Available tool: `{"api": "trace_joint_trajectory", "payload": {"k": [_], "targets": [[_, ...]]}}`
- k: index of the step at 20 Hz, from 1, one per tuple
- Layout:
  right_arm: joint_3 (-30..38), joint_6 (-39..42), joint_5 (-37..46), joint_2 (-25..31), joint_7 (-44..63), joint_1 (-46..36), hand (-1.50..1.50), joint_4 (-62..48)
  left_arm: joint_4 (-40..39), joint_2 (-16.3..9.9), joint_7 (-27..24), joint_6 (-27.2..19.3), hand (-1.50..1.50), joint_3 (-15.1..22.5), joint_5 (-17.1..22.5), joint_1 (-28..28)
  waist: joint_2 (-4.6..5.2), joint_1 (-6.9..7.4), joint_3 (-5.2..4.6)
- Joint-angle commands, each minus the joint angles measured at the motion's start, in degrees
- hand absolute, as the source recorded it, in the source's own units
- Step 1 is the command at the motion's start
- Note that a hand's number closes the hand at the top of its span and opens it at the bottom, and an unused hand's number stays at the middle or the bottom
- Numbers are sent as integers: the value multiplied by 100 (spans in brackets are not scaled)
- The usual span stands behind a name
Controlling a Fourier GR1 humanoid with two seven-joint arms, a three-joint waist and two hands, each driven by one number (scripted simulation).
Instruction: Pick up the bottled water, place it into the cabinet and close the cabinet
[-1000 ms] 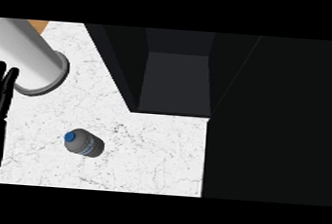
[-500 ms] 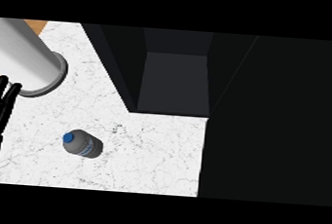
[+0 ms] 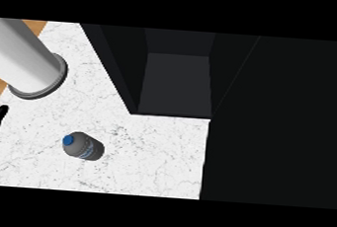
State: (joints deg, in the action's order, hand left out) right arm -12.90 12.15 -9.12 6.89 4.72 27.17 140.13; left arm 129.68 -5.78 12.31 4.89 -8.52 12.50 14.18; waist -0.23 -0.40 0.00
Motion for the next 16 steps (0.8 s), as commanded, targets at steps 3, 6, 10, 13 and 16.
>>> {"api": "trace_joint_trajectory", "payload": {"k": [3, 6, 10, 13, 16], "targets": [[-363, -57, -20, 93, 446, 877, -150, 1526, -581, -8, -231, 124, -150, -228, -115, 159, -3, -52, -7], [-312, 87, 44, 128, -35, 1196, -150, 1338, -1103, 183, -611, 146, -150, -125, -310, 148, -1, -64, -3], [-921, 74, 644, 44, -366, 1482, -150, 1226, -2074, -62, -806, 453, -150, -337, -174, -118, 1, -97, -8], [-662, 180, 353, 217, -481, 1660, -150, 1287, -2622, 82, -1192, 657, -150, -260, -148, 17, 5, -69, -7], [-720, 155, 389, 242, -582, 1802, -150, 1328, -3186, 59, -1296, 804, -150, -301, -76, -72, 7, -69, -8]]}}
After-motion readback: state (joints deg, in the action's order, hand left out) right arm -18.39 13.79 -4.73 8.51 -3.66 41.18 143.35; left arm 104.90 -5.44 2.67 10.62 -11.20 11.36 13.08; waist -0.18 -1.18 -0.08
